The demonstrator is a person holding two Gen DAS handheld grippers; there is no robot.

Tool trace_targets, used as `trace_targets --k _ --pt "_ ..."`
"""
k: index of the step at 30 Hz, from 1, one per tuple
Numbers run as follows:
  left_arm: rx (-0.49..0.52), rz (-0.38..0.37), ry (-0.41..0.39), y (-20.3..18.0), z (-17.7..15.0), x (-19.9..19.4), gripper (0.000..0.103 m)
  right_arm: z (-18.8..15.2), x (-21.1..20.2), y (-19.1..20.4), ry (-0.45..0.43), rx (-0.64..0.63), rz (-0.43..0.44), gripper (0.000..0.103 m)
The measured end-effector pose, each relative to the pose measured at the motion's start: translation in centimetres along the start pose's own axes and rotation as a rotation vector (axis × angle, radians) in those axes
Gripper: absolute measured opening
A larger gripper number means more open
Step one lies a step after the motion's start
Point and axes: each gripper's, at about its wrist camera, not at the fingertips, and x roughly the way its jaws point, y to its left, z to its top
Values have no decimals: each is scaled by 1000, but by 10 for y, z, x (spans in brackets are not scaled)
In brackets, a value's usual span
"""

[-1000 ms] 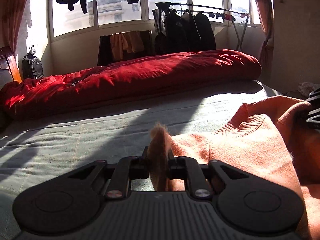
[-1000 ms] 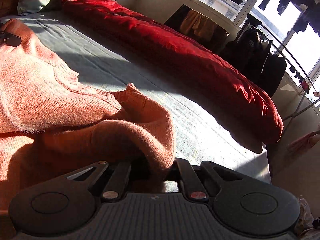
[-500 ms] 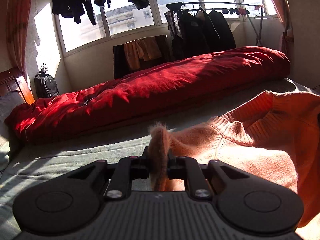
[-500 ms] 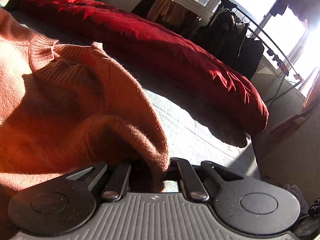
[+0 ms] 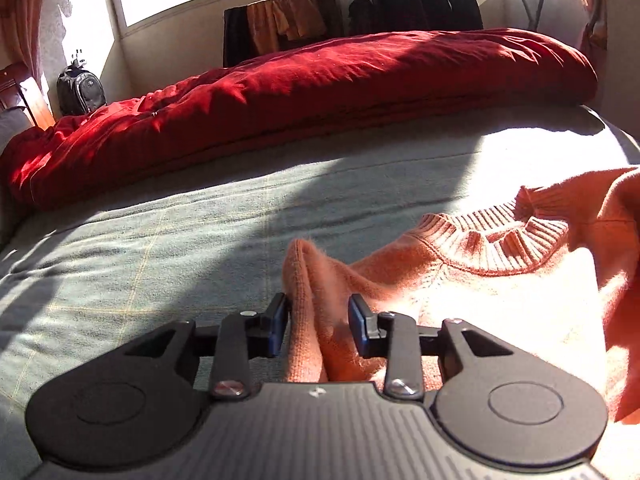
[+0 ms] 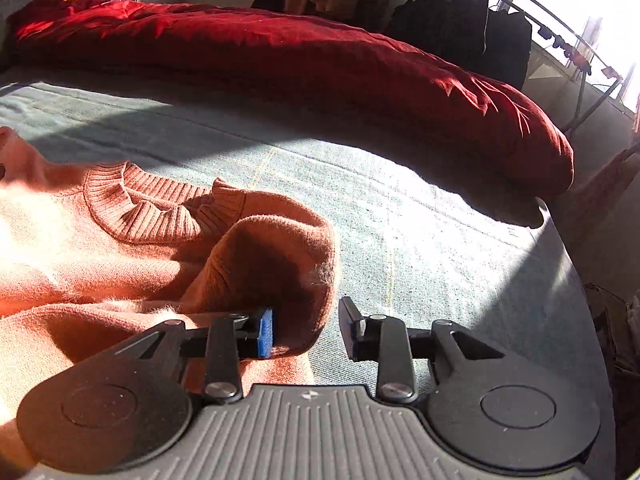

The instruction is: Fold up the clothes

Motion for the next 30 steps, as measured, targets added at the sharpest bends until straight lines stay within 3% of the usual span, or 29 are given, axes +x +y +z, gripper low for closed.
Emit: trace_targets --k 7,14,18,22,26,30 --pt "30 -100 -77 6 -9 -98 46 -24 -88 -3 -92 44 167 41" --pt "50 -334 -83 -26 -74 -201 47 -88 -151 30 -77 -6 296 48" --pt "75 -387 -125 -50 -110 -241 47 -135 -171 54 -69 -31 317 51" --pt "138 -344 -158 -77 -138 -254 46 -176 -182 68 -79 24 337 52" --pt "157 -293 -121 -95 -157 -244 43 -215 -194 69 -100 142 369 54" --pt "115 -304 -95 -100 -171 -238 20 -245 -204 64 -112 239 362 54"
